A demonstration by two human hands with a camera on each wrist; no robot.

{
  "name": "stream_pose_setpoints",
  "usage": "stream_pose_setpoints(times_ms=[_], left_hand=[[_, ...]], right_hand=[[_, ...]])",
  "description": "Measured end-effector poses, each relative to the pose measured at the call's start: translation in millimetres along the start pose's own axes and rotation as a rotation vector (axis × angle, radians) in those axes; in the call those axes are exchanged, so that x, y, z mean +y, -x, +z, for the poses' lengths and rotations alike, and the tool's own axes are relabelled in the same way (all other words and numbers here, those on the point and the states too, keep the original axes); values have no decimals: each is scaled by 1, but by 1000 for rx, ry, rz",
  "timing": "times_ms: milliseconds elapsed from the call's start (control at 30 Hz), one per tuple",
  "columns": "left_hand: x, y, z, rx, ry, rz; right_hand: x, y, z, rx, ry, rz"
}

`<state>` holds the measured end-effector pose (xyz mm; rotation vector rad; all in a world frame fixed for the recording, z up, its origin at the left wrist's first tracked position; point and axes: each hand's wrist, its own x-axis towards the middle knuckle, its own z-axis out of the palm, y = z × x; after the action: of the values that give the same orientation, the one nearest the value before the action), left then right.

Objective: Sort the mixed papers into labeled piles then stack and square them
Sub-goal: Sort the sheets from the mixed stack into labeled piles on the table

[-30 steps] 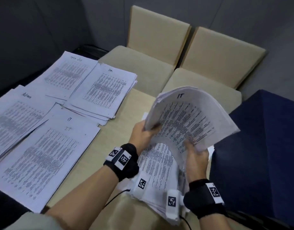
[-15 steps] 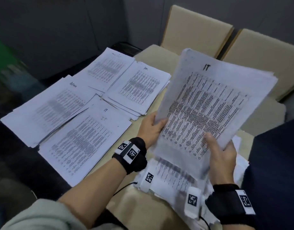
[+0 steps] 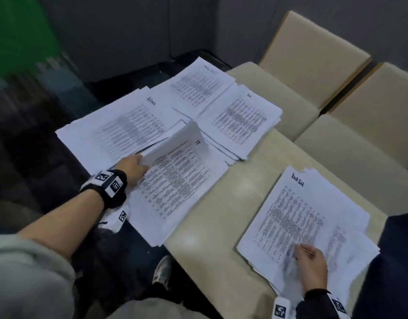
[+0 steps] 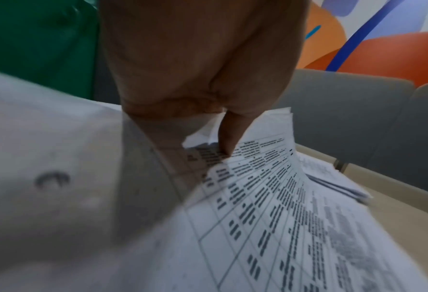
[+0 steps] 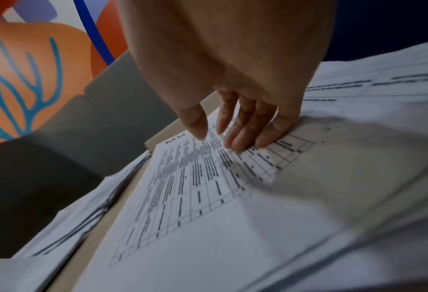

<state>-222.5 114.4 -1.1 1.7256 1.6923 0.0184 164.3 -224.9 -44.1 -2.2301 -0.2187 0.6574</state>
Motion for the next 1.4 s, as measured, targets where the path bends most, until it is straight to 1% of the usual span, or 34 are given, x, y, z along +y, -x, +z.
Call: stream_pose_setpoints(times_ms=[67, 100, 167, 233, 267, 300, 367, 467, 533, 600, 667, 733, 800, 867, 900, 1000, 1033, 1100, 1200, 1267, 1333, 1400], left_hand=[[-5, -12, 1, 17, -92, 10], [-4, -17, 1, 47, -139, 8], [1, -23, 4, 159, -198, 15], [18, -23, 8, 256, -207, 96], [31, -21, 11, 270, -191, 164], [46, -18, 15, 262, -166, 239], [81, -9, 25, 206, -100, 364], [136, 13, 52, 67, 8, 477], [172, 30, 77, -13, 74, 521], [203, 46, 105, -82, 123, 536], [229, 58, 136, -161, 124, 529], [247, 65, 166, -223, 38, 508], [261, 69, 191, -269, -113, 477], [269, 72, 208, -271, -199, 434], [273, 75, 213, -245, -212, 431], [282, 84, 220, -88, -223, 463], [284, 86, 220, -60, -221, 484], [284, 88, 216, -82, -194, 501], [281, 80, 214, -152, -86, 488], [280, 75, 216, -163, -63, 497], [281, 68, 218, -184, -52, 503], [281, 62, 217, -182, -48, 505]], right_hand=[[1, 8, -1, -34, 59, 25], [0, 11, -2, -54, 84, 41], [-3, 15, -5, -72, 129, 48], [-5, 16, -9, -57, 171, 31], [-6, 17, -11, -47, 184, 28], [-6, 16, -13, -46, 196, 39], [-4, 15, -17, -49, 224, 53], [-7, 8, -24, -17, 259, 60], [-11, -1, -30, 14, 281, 69], [-13, -14, -36, 57, 287, 97], [-15, -27, -44, 98, 271, 140], [-16, -38, -50, 87, 229, 165], [-18, -49, -52, 44, 149, 178], [-21, -60, -52, 14, 61, 173], [-22, -65, -52, 1, 20, 170], [-22, -73, -50, -41, -55, 146], [-21, -74, -49, -45, -61, 123], [-17, -74, -48, -30, -47, 52], [-15, -72, -53, 43, -45, -65], [-12, -68, -59, 2, -42, -146], [-14, -57, -67, -64, -16, -157], [-15, -47, -75, -57, -10, -115]])
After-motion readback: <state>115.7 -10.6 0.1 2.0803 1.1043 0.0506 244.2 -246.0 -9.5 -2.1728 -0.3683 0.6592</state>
